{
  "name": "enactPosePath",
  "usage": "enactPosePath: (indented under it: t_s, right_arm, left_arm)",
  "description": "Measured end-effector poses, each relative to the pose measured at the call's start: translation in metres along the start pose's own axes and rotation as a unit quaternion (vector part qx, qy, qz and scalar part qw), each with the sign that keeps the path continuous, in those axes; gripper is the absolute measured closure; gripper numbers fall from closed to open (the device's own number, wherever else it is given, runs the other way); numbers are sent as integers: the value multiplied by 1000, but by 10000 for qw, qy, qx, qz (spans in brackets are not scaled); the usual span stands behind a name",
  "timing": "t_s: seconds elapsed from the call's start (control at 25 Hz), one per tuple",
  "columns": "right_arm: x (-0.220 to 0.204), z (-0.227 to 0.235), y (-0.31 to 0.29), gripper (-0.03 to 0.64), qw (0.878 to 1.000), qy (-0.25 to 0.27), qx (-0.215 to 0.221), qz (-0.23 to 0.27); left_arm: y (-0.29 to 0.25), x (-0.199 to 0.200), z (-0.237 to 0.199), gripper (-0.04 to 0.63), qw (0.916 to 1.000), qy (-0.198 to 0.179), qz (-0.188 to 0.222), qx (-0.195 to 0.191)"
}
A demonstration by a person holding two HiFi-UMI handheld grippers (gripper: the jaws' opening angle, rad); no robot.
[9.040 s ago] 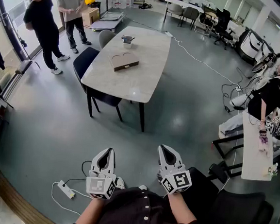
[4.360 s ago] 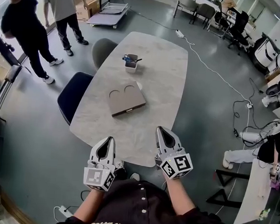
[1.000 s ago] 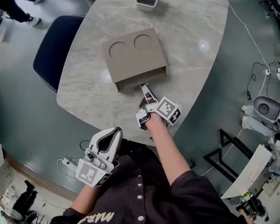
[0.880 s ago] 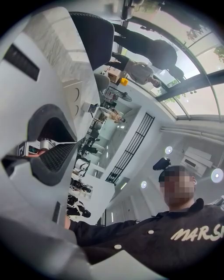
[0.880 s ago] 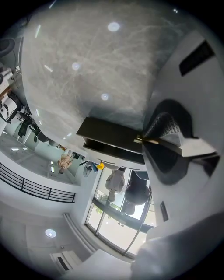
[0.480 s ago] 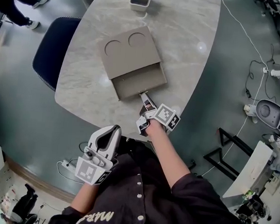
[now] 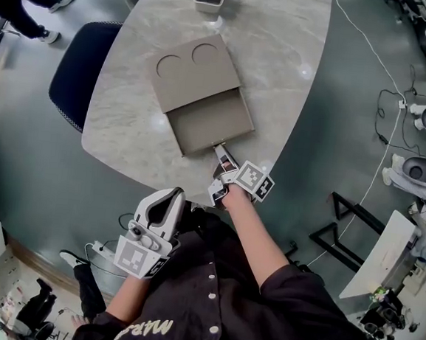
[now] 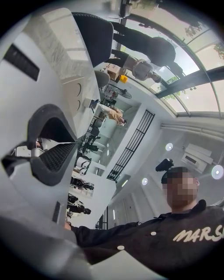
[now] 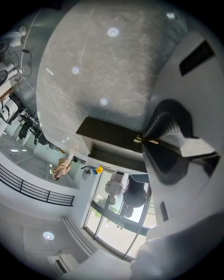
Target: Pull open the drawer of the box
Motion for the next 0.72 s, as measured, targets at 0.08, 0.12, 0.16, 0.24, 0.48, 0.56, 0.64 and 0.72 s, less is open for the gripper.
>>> enactPosePath:
  t_s: [0.08,0.12,0.16,0.24,0.48,0.56,0.64,0.72]
  right_arm:
    - [-3,2,8,580,10000,-1,-32,-2]
    - [-4,4,10,580,10000,-9,-46,-3]
    - [-5,6,12,580,10000,-16,-58,-1]
    - [-6,9,15,580,10000,-12,-71,0]
    - [-9,12,20,580,9999,-16,-104,20]
    - [-10,13,21,580,9999,-20,-108,25]
    - [-11,14,23,580,9999,-28,-110,22]
    - [-12,14,23,580,9999,-38,-117,19]
  left_arm:
    - [4,-1,4,577,10000,-8,2,7]
    - [4,-1,4,577,10000,-10,5,6]
    - [5,-2,5,577,10000,-11,6,2]
    - [5,-4,5,577,10000,-11,11,-9]
    - [9,-8,8,577,10000,-12,16,-54]
    - [10,-9,9,577,10000,-10,27,-63]
    - [11,-9,8,577,10000,-14,37,-67]
    - [12,-10,8,577,10000,-19,41,-67]
Point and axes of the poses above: the fingertips, and each gripper's own axes: y backward along the fingers, z to its right, x out of its top, the point moved 3 cm from there along y, backward along the fingers, and after that the axes turned 12 degrees about x, right-handed, at the moved point
